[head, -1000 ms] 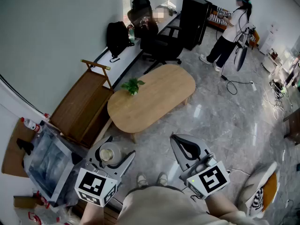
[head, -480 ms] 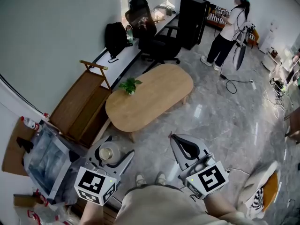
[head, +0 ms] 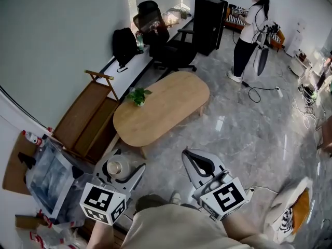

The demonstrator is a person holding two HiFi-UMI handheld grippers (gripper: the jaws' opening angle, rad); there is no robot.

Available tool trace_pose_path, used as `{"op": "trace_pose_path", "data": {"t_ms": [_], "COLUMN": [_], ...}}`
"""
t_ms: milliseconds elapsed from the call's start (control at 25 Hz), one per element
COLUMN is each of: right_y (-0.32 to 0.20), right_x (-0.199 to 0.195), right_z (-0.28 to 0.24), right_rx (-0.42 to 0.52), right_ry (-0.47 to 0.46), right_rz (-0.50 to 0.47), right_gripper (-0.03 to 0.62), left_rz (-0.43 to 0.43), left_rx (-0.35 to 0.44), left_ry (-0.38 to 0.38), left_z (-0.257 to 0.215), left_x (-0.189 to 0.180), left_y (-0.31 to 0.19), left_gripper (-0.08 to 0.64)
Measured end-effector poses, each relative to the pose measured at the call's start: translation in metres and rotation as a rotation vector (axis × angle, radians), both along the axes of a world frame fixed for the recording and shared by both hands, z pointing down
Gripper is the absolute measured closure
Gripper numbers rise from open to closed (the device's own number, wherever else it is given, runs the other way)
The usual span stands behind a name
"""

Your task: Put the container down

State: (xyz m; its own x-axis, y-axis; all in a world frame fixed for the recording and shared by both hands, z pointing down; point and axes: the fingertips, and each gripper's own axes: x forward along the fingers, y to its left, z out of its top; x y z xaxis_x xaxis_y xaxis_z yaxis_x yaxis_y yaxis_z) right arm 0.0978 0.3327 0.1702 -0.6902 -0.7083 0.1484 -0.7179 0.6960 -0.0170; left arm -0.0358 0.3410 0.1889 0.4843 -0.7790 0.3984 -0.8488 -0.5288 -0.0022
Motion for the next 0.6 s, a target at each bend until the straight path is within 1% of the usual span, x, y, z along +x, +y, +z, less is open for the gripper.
{"op": "trace_pose_path", "data": {"t_ms": [120, 280, 600], "right_y": [0.004, 0.002, -0.028], "right_x": [0.007, 0.01, 0.004], "right_z": [0.005, 0.015, 0.028], "right_rx": [-0.018, -0.034, -0.053], "right_ry": [-0.01, -0.027, -0.004], "right_rz": [-0.006, -0.018, -0.023], "right_gripper": [0.597, 0.597, 0.597], "left_rz": [-0.003, 0.003, 0.007], "left_rx": [0.007, -0.007, -0.027], "left_ry": [-0.001, 0.009, 0.031], "left_z": [-0.001, 0.006, 0.022], "left_x": [0.008, 0.016, 0.013], "left_y": [0.001, -0.003, -0.036], "left_gripper": [0.227, 0.227, 0.227]}}
